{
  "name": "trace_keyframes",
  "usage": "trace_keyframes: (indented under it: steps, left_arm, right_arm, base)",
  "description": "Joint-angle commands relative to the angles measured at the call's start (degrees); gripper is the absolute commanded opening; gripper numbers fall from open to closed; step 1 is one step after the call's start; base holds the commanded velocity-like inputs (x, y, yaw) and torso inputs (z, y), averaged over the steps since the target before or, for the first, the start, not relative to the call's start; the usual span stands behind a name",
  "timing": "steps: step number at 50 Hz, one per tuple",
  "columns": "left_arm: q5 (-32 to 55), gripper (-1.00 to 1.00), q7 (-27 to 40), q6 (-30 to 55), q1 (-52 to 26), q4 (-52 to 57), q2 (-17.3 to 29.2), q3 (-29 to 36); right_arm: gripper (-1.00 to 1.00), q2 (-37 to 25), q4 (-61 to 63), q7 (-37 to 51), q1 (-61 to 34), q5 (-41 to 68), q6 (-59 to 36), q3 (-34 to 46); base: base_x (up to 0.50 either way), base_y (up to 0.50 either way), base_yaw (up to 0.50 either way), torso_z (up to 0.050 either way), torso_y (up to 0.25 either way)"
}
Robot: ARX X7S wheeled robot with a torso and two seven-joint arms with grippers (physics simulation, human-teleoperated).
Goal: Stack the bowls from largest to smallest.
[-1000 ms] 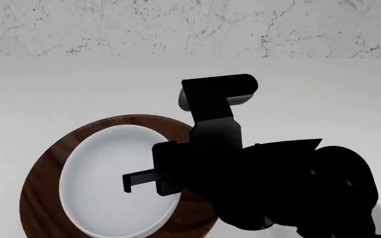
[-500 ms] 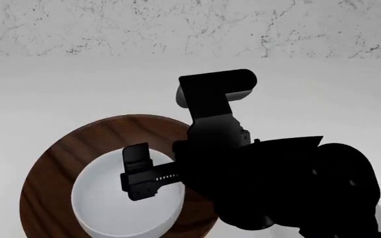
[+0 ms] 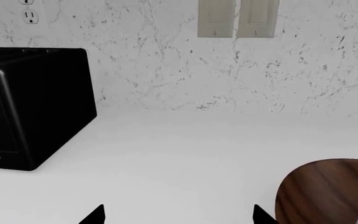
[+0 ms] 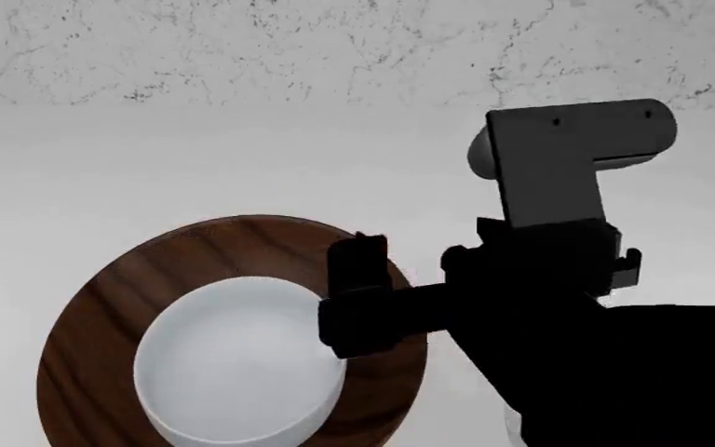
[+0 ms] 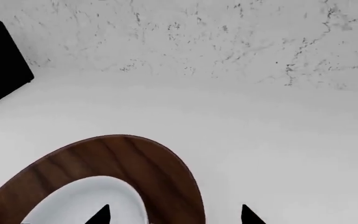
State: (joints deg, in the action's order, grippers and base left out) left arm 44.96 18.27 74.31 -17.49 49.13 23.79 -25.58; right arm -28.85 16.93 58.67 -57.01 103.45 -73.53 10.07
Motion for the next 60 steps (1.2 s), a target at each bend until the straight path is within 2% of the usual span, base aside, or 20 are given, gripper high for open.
trace_keyframes:
  steps: [1, 4, 9, 15, 23, 38, 45, 49, 60]
  left_arm:
    - [1.2, 1.00, -1.1, 0.9, -0.1, 1.2, -1.1, -2.3]
    - [1.3, 1.00, -1.0, 0.7, 0.0, 1.2, -1.0, -2.1]
    - [1.4, 1.00, -0.9, 0.3, 0.2, 0.9, -0.8, -2.5]
    - [3.3, 1.00, -0.3, 2.0, -0.4, 2.1, -0.8, -3.8]
    - [4.3, 1.00, 0.3, 2.5, -0.6, 2.3, -0.7, -4.5]
    - [4.4, 1.00, 0.7, 1.3, 0.0, 1.4, -0.2, -4.5]
    - [3.9, 1.00, 0.7, 0.2, 0.5, 0.8, 0.0, -3.8]
    - [4.1, 1.00, 0.9, 0.1, 0.5, 0.9, 0.0, -3.8]
    - [4.7, 1.00, 1.3, -0.2, 0.8, 0.9, 0.2, -3.9]
  right_arm:
    - [1.00, -13.6, 9.6, 8.8, 4.6, 13.8, 3.2, -11.2]
    - [1.00, -17.2, 11.2, 9.0, 7.0, 14.6, 3.5, -15.1]
    - [1.00, -19.5, 16.4, 6.7, 19.3, 13.0, 1.9, -25.4]
    - [1.00, -24.1, 15.9, 4.5, 23.3, 11.7, -0.7, -33.0]
    - [1.00, -19.5, 16.1, -1.0, 31.1, 4.1, -5.1, -40.1]
    - [1.00, -16.6, 14.0, -9.5, 34.9, -9.1, -8.4, -38.4]
    - [1.00, -17.4, 11.5, -18.2, 36.1, -21.8, -6.0, -35.3]
    - [1.00, -16.0, 8.5, -15.2, 36.3, -15.6, -6.1, -37.3]
    - [1.00, -16.1, 5.1, -18.8, 38.1, -19.1, -5.3, -34.7]
  base:
    - [0.00, 0.00, 0.00, 0.000, 0.000]
    - [0.00, 0.00, 0.00, 0.000, 0.000]
    - [0.00, 0.00, 0.00, 0.000, 0.000]
    - [0.00, 0.00, 0.00, 0.000, 0.000]
    - [0.00, 0.00, 0.00, 0.000, 0.000]
    - [0.00, 0.00, 0.00, 0.000, 0.000]
    - [0.00, 0.00, 0.00, 0.000, 0.000]
    - [0.00, 0.00, 0.00, 0.000, 0.000]
    - [0.00, 0.00, 0.00, 0.000, 0.000]
